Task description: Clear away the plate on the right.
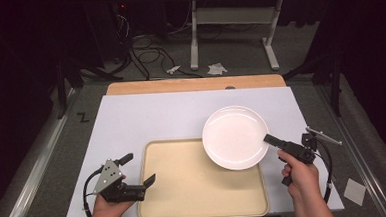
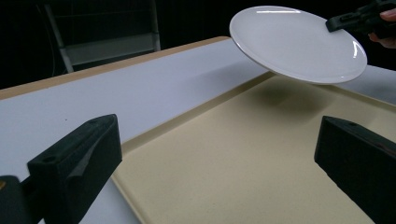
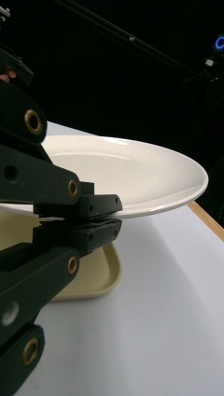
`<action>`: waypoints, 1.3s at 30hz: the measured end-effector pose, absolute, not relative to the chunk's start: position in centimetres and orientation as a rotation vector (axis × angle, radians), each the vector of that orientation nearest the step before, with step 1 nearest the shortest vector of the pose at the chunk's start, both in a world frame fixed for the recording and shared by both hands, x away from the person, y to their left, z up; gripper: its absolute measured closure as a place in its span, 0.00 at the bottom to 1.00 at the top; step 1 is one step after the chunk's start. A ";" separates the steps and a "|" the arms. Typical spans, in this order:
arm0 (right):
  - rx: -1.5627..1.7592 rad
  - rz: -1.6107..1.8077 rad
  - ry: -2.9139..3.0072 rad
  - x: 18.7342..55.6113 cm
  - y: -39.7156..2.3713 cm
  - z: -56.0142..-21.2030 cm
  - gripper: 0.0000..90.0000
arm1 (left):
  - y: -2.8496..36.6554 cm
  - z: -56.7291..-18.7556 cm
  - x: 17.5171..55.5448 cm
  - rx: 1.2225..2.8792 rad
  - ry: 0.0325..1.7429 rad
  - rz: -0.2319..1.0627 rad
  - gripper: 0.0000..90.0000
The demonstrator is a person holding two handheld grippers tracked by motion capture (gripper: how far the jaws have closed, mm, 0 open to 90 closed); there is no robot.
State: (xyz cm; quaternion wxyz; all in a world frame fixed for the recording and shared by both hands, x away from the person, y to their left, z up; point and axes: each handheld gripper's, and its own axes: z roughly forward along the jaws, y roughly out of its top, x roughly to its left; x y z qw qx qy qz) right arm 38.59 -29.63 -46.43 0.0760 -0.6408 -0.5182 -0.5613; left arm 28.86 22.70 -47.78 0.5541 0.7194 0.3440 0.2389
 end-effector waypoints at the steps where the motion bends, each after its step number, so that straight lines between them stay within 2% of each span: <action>1: -1.921 -1.683 -1.554 38.6 -29.6 -46.4 0.99 | 22.7 -47.8 28.8 1.700 0.812 0.565 0.02; 39: -1.706 -1.495 -1.777 37.4 -21.3 -48.6 0.98 | 23.1 -47.8 28.4 1.699 0.819 0.567 0.02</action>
